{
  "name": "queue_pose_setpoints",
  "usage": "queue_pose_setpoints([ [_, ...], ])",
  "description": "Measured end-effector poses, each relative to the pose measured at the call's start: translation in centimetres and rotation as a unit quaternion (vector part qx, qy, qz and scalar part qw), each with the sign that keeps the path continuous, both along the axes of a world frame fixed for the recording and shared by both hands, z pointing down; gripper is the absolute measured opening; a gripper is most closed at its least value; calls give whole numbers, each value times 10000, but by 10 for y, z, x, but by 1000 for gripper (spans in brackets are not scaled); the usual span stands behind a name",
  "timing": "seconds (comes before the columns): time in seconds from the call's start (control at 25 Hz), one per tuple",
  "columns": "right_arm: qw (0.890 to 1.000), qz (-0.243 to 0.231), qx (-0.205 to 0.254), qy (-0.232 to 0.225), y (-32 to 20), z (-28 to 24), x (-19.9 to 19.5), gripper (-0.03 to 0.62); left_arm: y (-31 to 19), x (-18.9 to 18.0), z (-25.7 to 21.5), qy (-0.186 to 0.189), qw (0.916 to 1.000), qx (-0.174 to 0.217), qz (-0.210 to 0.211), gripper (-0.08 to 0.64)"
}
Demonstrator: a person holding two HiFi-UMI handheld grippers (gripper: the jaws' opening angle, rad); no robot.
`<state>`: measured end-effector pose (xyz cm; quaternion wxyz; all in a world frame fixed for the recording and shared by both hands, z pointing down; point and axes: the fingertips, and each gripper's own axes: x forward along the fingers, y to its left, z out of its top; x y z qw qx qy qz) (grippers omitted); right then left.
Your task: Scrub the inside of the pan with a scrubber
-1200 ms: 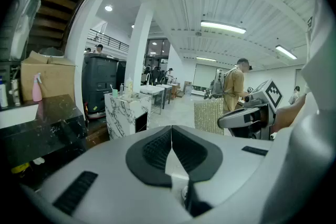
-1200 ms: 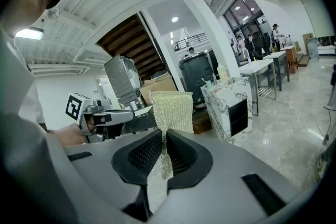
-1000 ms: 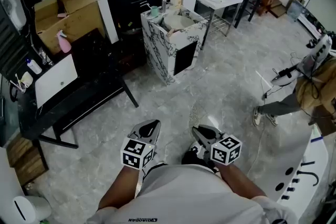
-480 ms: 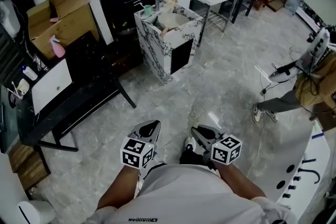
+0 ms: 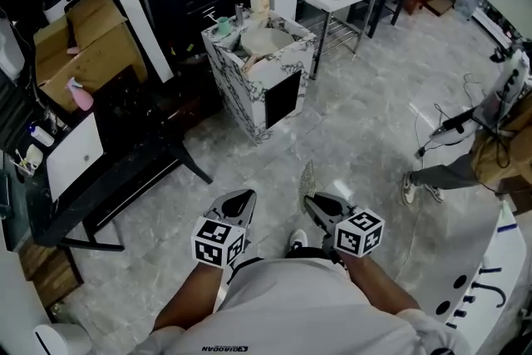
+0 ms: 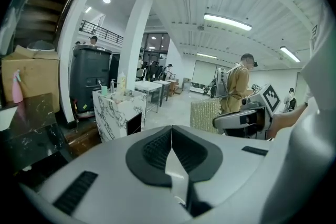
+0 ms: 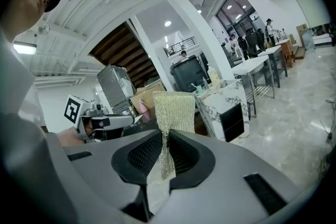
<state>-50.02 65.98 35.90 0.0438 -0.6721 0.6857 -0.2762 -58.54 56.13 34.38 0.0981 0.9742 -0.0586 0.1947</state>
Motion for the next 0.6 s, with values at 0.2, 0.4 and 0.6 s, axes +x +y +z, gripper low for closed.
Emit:
queue_pose_setpoints([
  [0.2,9998,-101,154,-35,-9,-8,57,63,-9,57,-7,-27,9999,113,-97,15],
  [0.4,9996,-180,205,52,-4,-13,117,63,-10,121,-9,75,9998,89,-189,15],
  [0.6,9999,54,41,-150,1,5,170,63,2,168,-1,-15,10000,9,-31,15],
])
